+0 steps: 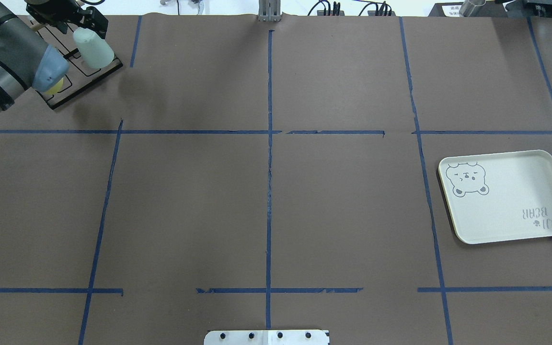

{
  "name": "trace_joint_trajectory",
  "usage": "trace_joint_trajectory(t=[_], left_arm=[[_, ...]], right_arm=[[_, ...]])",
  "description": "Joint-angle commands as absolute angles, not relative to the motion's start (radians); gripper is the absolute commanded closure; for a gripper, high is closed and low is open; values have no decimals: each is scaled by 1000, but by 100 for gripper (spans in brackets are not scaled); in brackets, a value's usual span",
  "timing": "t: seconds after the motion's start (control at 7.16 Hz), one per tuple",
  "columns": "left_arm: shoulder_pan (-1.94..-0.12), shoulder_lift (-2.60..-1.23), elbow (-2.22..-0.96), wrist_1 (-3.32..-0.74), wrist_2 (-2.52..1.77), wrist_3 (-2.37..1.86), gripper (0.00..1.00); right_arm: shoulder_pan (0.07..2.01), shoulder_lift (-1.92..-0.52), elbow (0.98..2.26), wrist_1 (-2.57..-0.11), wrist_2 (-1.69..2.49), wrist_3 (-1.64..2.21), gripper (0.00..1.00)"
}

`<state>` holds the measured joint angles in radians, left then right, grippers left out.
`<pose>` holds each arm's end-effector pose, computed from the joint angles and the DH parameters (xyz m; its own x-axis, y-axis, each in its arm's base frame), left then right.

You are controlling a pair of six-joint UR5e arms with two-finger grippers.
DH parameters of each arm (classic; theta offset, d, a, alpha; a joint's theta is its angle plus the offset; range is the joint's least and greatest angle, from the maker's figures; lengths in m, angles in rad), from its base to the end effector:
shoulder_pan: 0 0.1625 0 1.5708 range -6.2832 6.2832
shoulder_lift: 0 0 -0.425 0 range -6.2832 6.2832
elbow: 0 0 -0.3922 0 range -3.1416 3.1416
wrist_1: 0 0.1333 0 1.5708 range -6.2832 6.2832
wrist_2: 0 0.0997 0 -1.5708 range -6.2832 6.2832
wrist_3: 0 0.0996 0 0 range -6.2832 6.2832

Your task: Left arm grabs green cup and hands to right arm on tray

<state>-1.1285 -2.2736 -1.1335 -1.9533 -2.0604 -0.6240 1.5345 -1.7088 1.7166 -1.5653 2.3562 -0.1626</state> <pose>0.2582 -0.7471 0.3938 0.7481 0.0937 -0.6570 0.1181 0.9554 0.2708 0.0471 -0.4363 0.6495 0.6911 -0.1964 0.6956 0.1502 0.9804 0.1276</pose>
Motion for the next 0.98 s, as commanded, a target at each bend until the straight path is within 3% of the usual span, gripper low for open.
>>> trace_joint_trajectory(t=[0.0,0.42,0.56,0.7,0.84], left_arm=[[-1120,-2293,-1060,-1999,-2052,-627,0],[-1120,-2310,-1026,-2005,-2052,-627,0],[-1120,-2310,-1023,-2003,-2052,-627,20],[-1120,-2310,-1023,-2003,-2052,-635,55],[-1121,-2310,-1029,-2008,-2052,-641,79]], right_arm=[[1534,-1709,1717,-1565,2356,-163,0],[1534,-1709,1715,-1566,2355,-163,0],[1534,-1709,1715,-1566,2355,-163,0],[1534,-1709,1715,-1566,2355,-163,0],[1534,-1709,1715,-1566,2356,-163,0]])
